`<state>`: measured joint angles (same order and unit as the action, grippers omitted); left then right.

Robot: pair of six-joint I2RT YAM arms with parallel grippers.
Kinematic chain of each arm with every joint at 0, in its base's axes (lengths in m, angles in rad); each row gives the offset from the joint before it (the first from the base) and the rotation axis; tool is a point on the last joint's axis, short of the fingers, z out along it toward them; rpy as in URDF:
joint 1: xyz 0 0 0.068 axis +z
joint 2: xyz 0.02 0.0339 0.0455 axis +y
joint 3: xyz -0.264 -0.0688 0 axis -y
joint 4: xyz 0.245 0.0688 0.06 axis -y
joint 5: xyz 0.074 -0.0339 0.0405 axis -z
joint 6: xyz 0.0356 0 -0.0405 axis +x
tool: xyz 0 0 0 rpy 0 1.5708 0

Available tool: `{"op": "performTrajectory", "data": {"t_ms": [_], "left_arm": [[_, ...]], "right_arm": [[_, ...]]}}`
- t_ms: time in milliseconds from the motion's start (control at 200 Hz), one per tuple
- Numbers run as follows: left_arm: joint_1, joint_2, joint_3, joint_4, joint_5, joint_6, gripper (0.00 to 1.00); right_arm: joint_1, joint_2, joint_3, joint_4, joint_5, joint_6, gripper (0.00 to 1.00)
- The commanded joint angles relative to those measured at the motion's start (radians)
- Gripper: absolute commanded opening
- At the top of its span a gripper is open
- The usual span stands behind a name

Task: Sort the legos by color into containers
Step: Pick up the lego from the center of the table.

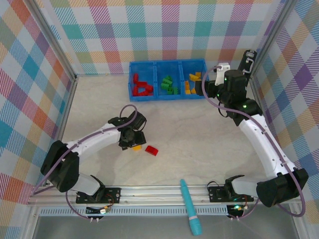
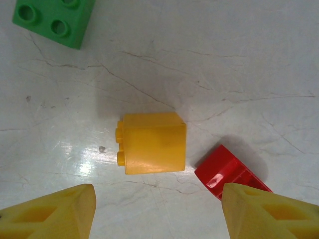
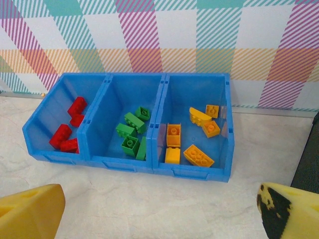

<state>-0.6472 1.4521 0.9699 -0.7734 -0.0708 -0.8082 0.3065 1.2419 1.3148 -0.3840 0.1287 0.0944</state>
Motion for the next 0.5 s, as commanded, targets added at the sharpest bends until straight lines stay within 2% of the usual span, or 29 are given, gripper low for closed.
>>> {"op": "performTrajectory", "data": {"t_ms": [0,360,495], "left_arm": [[-0.009,0.016,-0.019,0.018,-0.006,-0.046,0.67],[-0.009,0.155,-0.014,0.069,-0.024,-0.020,0.67],[-0.010,0.193,-0.010,0.087,-0.011,-0.014,0.62]], "right_arm": [[-0.006,-0.002,0.031,-0.013,-0.019,0.019,0.99],[-0.007,0.027,0.029,-0.003,-0.037,0.015,0.99],[-0.006,0.034,0.032,-0.003,-0.036,0.003,0.99]]}}
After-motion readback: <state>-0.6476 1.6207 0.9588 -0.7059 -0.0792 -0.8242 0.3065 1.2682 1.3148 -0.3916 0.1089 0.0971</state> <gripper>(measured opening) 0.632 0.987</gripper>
